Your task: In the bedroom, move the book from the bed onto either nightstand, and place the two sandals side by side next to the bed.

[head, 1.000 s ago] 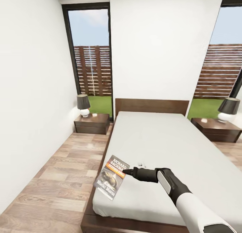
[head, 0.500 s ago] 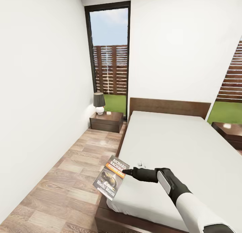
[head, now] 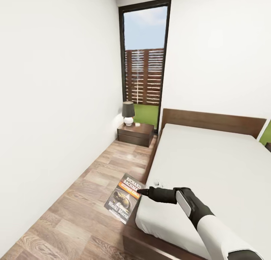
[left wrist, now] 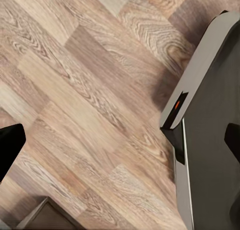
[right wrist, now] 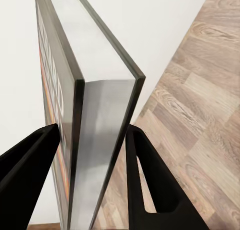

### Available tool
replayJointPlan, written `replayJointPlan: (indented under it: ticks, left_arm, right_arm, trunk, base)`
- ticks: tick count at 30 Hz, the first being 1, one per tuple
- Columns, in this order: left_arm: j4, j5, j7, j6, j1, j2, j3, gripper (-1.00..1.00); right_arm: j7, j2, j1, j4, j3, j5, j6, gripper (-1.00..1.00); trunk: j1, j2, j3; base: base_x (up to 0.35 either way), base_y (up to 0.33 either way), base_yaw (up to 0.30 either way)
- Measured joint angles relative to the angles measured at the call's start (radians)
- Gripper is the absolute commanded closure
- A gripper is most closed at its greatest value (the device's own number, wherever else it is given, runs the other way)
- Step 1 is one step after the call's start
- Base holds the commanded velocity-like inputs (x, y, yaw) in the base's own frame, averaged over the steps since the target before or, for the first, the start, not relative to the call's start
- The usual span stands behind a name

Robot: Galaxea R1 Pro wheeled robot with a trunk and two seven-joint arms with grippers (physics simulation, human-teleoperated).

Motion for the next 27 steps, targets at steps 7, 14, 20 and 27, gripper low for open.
replayJointPlan:
  ticks: [7,14,20,27]
  left_arm:
    - [0.000,0.000,0.000,-0.005,0.000,0.000,0.000,-1.00]
    - [0.000,0.000,-0.001,-0.006,0.000,0.001,0.000,-1.00]
    - [0.000,0.000,-0.001,-0.006,0.000,0.001,0.000,-1.00]
    - [0.000,0.000,-0.001,-0.007,0.000,0.001,0.000,-1.00]
  right_arm:
    - [0.000,0.000,0.000,0.000,0.000,-0.001,-0.001,1.00]
    - [0.001,0.000,0.000,0.000,-0.001,-0.001,-0.002,1.00]
    - [0.001,0.000,0.000,0.000,-0.001,-0.001,-0.002,1.00]
    - [0.001,0.000,0.000,0.000,-0.001,-0.002,-0.002,1.00]
  trunk:
    - [0.000,0.000,-0.002]
    - [0.000,0.000,-0.003]
    - [0.000,0.000,-0.003]
    - [0.000,0.000,-0.003]
  base:
    - [-0.003,0.190,0.084]
    - [-0.001,0.237,0.017]
    - [0.000,0.263,0.003]
    - [0.000,0.283,0.001]
